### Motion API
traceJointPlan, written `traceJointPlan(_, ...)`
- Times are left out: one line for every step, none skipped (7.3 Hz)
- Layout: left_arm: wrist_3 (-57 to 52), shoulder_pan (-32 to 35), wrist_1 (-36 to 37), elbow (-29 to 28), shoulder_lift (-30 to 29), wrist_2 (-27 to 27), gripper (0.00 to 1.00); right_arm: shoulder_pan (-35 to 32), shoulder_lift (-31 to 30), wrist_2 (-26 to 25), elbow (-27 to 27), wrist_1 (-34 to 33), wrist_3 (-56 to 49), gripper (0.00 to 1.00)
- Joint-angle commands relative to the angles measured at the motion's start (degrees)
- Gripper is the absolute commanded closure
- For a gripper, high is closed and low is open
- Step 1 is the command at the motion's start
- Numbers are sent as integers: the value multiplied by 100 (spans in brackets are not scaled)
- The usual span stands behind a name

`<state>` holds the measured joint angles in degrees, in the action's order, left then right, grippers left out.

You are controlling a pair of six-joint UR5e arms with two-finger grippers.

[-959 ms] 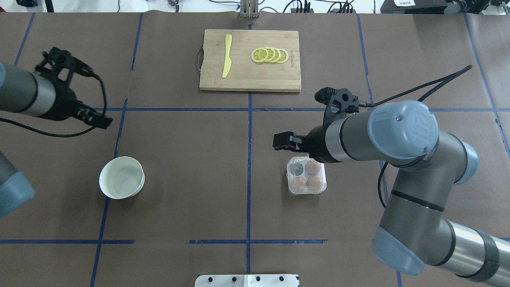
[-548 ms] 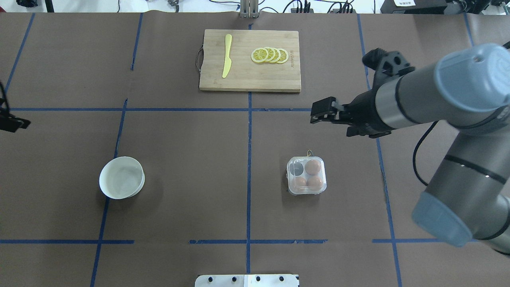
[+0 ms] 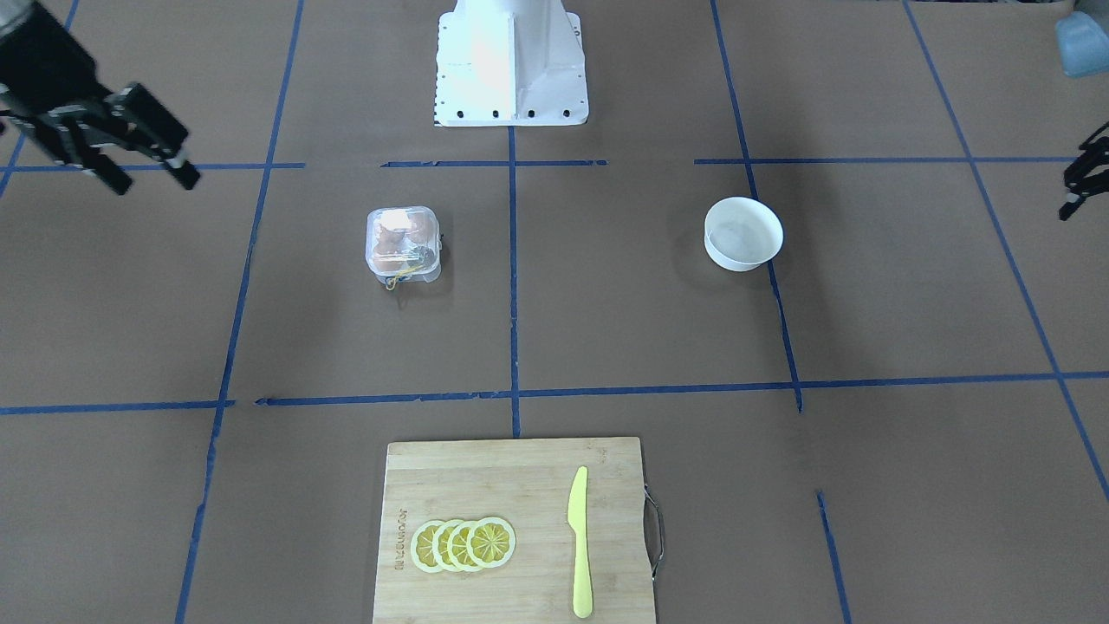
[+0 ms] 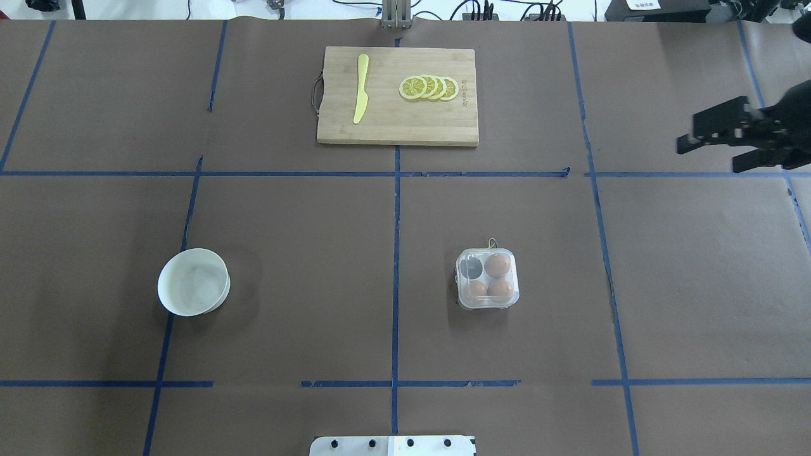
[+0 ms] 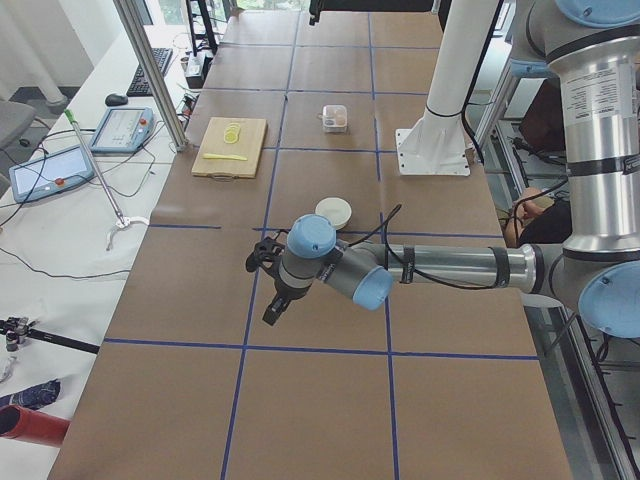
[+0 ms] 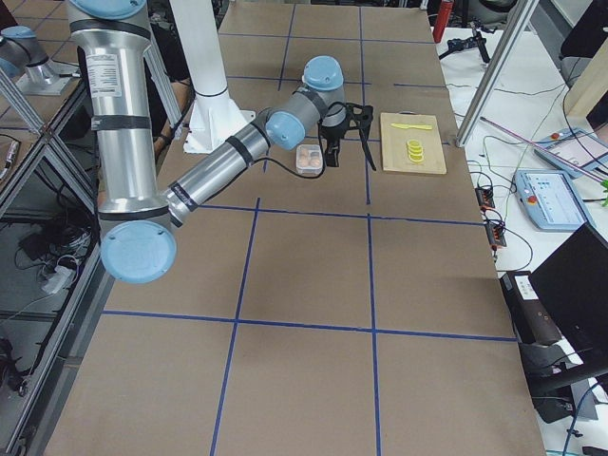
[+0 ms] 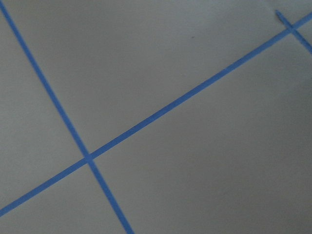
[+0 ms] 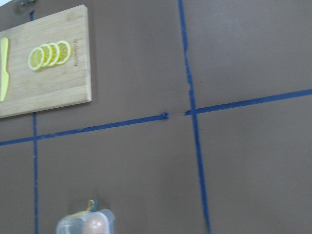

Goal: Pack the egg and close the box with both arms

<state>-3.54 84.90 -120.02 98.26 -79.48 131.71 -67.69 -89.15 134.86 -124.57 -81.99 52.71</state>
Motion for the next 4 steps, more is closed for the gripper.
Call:
traceJointPlan(-217,281,231,-97,-6,39,0,-997,-934,181,465,-1,-2535,0)
traceJointPlan(-218,290,616,86,-6,39,0,-1401,-1137,181,852,-10,-3739,0)
traceJointPlan(-209,299,837,253,29,39,0,-1727,-1374,155,1125,-10,-4586,0)
traceJointPlan(-200,299,883,264,29,30,0,-1791,-1655,94,1293,-10,-4795,0)
